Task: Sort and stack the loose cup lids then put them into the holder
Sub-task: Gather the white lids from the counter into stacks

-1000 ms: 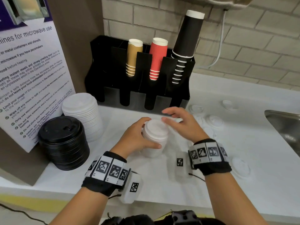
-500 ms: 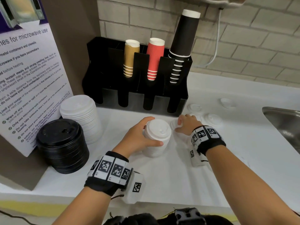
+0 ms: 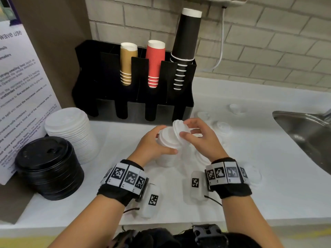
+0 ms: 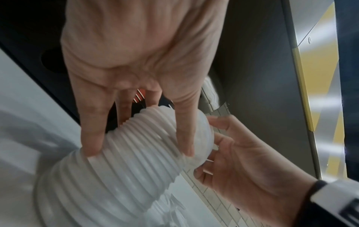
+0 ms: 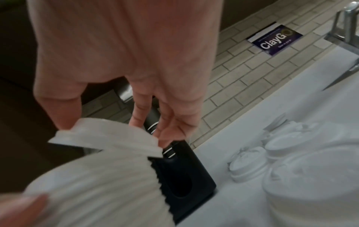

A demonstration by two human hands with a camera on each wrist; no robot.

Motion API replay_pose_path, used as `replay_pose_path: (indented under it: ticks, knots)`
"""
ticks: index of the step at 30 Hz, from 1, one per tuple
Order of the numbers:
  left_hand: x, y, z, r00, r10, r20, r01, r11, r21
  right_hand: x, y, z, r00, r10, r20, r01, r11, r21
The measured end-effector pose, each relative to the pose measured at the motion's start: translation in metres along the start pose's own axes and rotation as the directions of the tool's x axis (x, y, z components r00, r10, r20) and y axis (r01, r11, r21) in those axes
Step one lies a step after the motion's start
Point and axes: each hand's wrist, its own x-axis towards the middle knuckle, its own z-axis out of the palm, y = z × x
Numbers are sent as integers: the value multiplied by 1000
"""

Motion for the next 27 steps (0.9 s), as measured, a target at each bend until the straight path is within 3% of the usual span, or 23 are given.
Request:
replay_pose_path:
  ticks: [9,15,27]
  knots:
    - [7,6,11,1000,-18,15,18,999,-39,-5,0,12,990,-137,-16,131,971,-202]
    - [9,6,13,999,-37,27,38,998,-55,-2,-8,11,992,-121,45,129,941,-314]
    - [9,3,13,998,-63,6,63,996,-58,3,-13,9,987,-71,143,118,929,-351]
